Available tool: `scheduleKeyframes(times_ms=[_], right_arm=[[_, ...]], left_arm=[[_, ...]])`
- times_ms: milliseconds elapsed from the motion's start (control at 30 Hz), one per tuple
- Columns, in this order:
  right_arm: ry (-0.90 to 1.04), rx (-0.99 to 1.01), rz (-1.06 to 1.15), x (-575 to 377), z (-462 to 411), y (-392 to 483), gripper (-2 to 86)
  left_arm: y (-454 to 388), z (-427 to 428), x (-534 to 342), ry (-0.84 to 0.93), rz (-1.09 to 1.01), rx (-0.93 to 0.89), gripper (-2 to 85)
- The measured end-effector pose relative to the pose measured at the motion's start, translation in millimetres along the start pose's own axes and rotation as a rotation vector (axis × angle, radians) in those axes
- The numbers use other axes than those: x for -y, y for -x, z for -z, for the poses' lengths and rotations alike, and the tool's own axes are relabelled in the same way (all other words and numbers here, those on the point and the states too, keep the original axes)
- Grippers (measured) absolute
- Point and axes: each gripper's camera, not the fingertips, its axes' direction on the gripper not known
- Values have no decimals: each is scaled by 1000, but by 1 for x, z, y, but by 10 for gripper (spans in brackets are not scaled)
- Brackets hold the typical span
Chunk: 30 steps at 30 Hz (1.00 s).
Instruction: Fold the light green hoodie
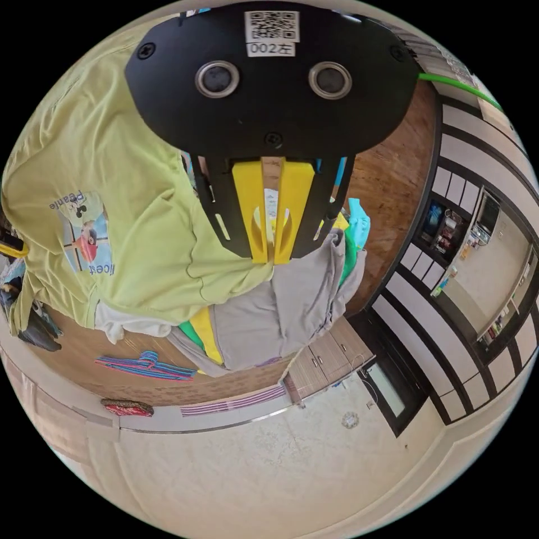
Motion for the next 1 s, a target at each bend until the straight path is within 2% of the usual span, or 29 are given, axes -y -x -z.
scheduleKeyframes(times_ms=[133,333,400,567,833,1000], right_arm=[[11,-28,27,1,-3,7,46],[11,-25,20,3,-4,8,37],[15,-23,17,4,-4,7,40],[-15,-1,31,8,5,11,45],[-24,11,82,22,5,24,48],[-9,13,122,23,-2,37,48]], left_arm=[[-3,-10,26,-15,-40,19,38],[-16,-76,40,184,-107,-1,38],[-14,-85,37,239,-65,-53,34],[-8,-70,25,221,-23,-185,27],[-30,-50,19,186,-153,-378,26],[-59,-64,9,227,-198,-488,23]])
